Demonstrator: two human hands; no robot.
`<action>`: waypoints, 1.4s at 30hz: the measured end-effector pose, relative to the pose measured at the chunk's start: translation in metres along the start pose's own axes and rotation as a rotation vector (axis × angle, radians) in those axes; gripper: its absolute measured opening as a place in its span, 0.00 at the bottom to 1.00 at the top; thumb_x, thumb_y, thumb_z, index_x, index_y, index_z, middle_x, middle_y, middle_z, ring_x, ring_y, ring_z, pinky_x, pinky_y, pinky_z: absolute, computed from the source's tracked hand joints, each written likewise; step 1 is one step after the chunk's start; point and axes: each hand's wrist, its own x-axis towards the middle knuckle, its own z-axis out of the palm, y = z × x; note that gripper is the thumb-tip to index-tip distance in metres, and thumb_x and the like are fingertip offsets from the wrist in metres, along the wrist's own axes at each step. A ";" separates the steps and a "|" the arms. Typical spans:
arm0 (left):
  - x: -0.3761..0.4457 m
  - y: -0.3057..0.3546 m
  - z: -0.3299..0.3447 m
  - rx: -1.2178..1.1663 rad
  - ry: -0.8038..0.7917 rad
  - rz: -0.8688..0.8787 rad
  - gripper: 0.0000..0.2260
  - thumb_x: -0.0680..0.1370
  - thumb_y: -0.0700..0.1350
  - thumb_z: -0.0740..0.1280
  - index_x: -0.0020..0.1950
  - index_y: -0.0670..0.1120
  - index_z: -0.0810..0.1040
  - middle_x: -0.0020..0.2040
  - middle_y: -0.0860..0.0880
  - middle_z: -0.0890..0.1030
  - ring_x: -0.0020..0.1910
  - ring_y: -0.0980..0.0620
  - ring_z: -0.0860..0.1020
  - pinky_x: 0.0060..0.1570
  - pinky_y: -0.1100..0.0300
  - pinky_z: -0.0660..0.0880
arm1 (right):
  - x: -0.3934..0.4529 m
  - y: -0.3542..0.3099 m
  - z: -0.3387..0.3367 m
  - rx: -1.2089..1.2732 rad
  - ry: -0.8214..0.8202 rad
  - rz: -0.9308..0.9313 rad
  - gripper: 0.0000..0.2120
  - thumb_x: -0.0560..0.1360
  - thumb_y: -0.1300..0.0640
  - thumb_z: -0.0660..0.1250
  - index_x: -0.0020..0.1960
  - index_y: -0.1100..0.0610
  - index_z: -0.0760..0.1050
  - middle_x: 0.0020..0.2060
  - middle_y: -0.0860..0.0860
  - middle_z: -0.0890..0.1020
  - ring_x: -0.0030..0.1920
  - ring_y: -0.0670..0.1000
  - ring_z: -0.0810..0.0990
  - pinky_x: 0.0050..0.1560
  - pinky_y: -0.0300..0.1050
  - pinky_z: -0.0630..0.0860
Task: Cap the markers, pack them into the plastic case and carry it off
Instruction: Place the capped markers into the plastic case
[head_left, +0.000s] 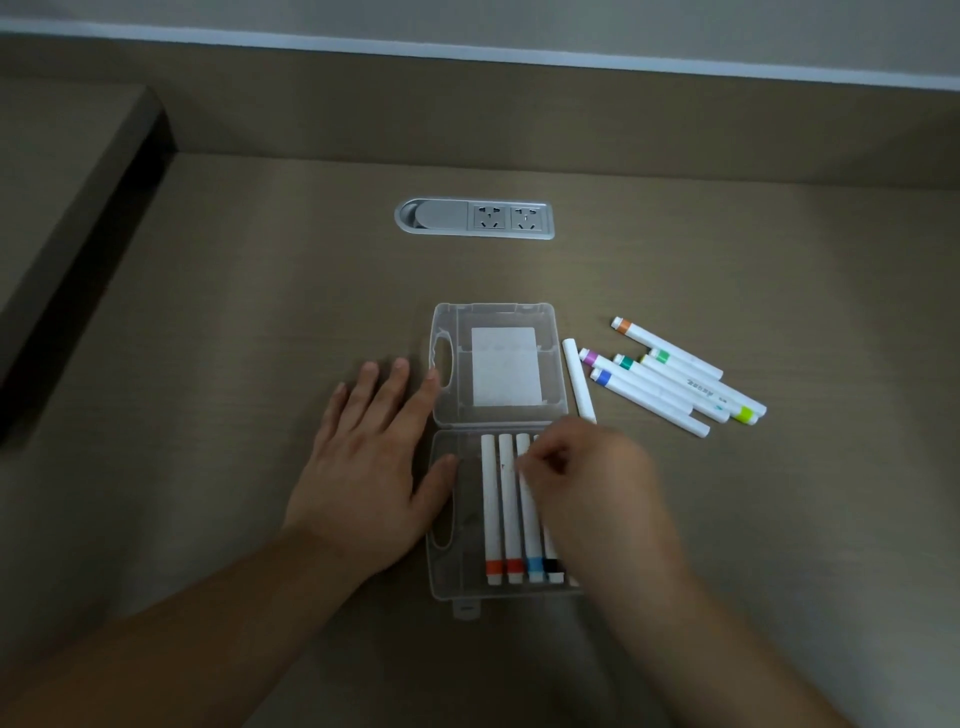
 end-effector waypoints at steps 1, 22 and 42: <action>0.000 0.000 0.000 -0.003 -0.002 -0.003 0.34 0.78 0.67 0.46 0.81 0.57 0.43 0.83 0.50 0.47 0.81 0.51 0.39 0.79 0.46 0.44 | -0.005 0.012 -0.008 0.087 0.177 -0.027 0.05 0.78 0.53 0.66 0.46 0.47 0.79 0.41 0.45 0.83 0.42 0.45 0.81 0.47 0.44 0.80; 0.000 0.002 0.001 -0.009 0.012 -0.012 0.34 0.77 0.67 0.47 0.81 0.59 0.41 0.82 0.52 0.46 0.81 0.53 0.38 0.79 0.48 0.42 | 0.015 0.069 -0.035 0.129 0.243 0.006 0.07 0.70 0.58 0.72 0.45 0.48 0.79 0.34 0.46 0.82 0.36 0.43 0.80 0.36 0.39 0.74; 0.000 0.002 0.000 0.013 0.009 -0.005 0.34 0.78 0.67 0.46 0.82 0.57 0.44 0.83 0.50 0.48 0.81 0.50 0.41 0.79 0.46 0.45 | -0.024 0.002 0.008 0.188 -0.107 -0.008 0.13 0.72 0.52 0.73 0.53 0.43 0.73 0.46 0.44 0.80 0.45 0.45 0.82 0.45 0.41 0.82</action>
